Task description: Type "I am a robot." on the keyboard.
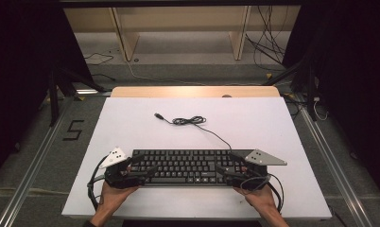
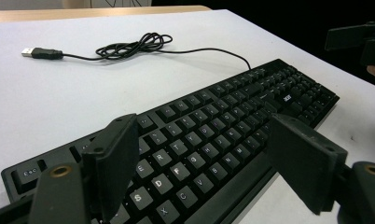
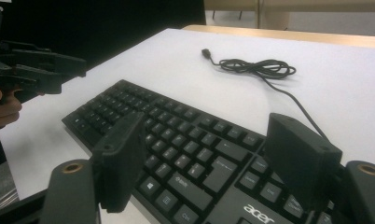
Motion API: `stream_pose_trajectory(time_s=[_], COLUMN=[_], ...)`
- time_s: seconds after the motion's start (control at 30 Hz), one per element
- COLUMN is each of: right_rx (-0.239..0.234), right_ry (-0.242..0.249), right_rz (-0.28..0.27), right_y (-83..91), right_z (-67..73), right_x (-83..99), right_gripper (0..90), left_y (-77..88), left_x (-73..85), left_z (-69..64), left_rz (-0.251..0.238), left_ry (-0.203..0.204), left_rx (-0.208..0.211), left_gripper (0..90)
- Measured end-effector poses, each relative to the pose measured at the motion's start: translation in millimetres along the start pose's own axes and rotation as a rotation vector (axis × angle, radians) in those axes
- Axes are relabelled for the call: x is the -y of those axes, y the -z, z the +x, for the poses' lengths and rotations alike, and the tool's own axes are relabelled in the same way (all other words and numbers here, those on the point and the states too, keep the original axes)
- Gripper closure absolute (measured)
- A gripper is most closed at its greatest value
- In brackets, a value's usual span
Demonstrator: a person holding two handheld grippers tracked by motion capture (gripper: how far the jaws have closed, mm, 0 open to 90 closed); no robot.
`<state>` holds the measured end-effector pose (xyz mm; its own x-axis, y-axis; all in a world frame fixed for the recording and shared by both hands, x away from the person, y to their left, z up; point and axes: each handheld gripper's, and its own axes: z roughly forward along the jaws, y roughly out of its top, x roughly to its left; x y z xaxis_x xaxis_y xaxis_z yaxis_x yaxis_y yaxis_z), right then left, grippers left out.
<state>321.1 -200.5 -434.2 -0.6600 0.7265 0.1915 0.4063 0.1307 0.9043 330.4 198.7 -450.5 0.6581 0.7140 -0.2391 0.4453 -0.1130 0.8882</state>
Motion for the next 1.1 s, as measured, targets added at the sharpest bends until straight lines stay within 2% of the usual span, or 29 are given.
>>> stream_pose_trajectory(time_s=[0.6,1.1], right_rx=[0.042,0.059], right_ry=[-0.006,0.01], right_rz=[-0.031,-0.034], right_y=[29.4,36.2], right_z=[-5.8,-4.1], right_x=[16.4,23.7], right_gripper=[28.0,25.2], left_y=[1.4,1.2], left_x=[0.1,0.1], left_z=[0.3,-1.3], left_rz=[-0.008,-0.013], left_ry=[-0.003,-0.008], left_rx=[0.002,0.01], left_gripper=[25.1,24.9])
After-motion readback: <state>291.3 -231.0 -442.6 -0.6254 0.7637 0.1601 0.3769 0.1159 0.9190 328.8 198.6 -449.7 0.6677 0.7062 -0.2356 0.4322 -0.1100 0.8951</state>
